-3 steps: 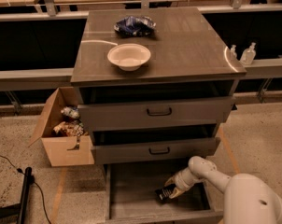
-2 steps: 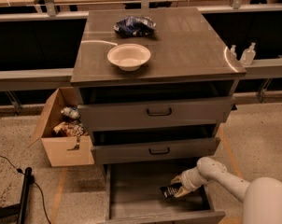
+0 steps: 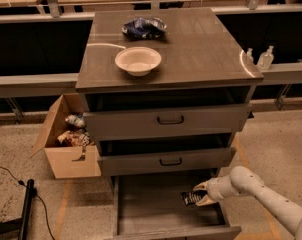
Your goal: Pick rxbar chocolate from bottom drawer and place on counter
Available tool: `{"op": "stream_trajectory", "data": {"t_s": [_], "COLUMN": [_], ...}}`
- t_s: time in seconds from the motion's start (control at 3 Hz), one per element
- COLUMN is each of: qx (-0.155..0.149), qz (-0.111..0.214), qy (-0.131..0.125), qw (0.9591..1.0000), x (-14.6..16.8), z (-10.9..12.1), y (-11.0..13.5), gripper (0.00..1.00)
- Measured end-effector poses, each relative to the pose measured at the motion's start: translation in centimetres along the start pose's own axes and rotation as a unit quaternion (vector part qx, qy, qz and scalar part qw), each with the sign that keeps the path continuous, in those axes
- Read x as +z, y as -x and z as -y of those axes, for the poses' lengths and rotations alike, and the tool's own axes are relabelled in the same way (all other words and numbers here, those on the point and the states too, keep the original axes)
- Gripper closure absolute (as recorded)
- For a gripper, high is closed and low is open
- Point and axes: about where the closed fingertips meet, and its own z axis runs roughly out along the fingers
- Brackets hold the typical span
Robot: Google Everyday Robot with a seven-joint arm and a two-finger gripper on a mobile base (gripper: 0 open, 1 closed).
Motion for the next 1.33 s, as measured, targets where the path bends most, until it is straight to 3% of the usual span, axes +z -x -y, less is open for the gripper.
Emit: {"op": "stream_trajectory", "data": {"t_s": [0.33, 0.67, 1.33], "qx": [0.000, -0.007, -0.042], "qz": [0.001, 0.027, 0.060], "qy": [-0.001, -0.028, -0.086], "qw": [1.0000, 0.9992, 0.9935], "x": [-0.2, -4.0, -17.0], "z": [0.0, 0.0, 0.3], "y": [0.1, 1.8, 7.0], "gripper": [1.00, 1.00, 1.00]}}
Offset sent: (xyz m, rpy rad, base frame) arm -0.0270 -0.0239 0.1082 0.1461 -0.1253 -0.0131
